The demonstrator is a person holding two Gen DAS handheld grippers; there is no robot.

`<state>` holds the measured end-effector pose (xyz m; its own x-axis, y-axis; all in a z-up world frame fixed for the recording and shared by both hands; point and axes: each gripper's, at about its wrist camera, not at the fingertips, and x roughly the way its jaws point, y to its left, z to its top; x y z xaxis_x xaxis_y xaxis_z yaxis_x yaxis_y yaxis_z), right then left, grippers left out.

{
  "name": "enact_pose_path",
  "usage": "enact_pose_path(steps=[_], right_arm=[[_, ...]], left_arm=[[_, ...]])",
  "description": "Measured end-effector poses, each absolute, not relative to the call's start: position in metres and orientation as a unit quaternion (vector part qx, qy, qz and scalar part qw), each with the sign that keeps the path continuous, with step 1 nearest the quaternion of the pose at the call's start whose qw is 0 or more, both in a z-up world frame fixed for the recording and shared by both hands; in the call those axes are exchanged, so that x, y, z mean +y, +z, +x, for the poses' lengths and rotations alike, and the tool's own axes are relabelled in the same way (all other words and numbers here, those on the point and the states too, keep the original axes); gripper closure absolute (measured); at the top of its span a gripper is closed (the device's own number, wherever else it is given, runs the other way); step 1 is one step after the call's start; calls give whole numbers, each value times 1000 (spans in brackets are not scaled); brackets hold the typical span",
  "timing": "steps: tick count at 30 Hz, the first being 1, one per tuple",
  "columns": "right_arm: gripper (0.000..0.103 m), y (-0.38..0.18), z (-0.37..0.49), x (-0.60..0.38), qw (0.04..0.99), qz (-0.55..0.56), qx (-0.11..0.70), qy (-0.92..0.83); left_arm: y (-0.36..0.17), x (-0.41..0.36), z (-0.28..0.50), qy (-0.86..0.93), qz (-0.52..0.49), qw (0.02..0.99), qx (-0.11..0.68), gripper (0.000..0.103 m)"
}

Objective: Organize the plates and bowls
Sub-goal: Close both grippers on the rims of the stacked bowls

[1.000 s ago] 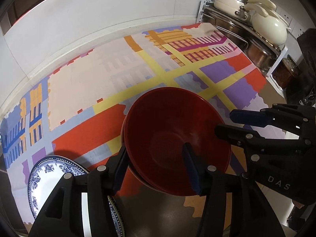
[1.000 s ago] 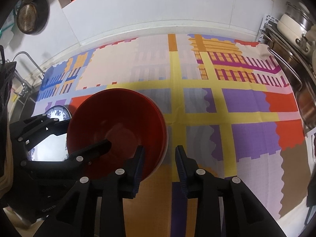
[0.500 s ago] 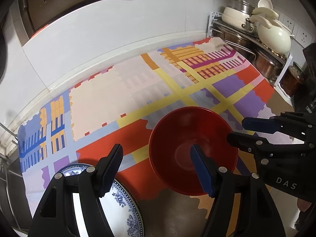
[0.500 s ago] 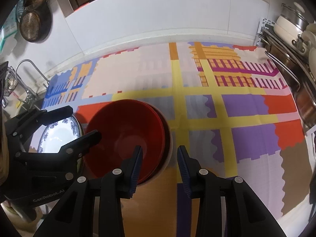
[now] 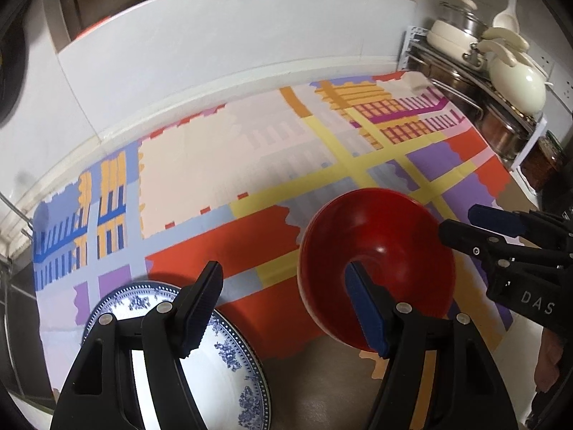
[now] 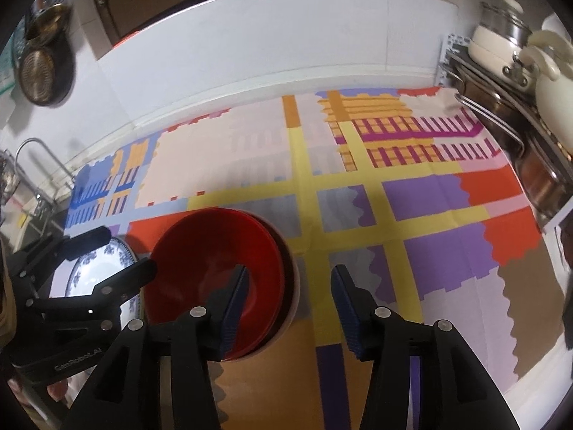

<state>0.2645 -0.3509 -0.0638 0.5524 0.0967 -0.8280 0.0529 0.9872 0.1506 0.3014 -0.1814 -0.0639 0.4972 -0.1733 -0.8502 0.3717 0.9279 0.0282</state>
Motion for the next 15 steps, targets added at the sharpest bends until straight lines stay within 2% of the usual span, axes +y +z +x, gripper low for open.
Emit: enact_pose_path(steps=[7,13,15], right_arm=[[54,-87,271,-352,863,111,493,12],[55,-105,276,-349,848,135,512,21],[59,-110,277,-348,844,140,517,21]], left_arm=[[-87,-178,310,-170,63,841,510,34],[-107,-180,318,-167,43,825,538,43],[-112,-181,320,-168,36,821,544,49]])
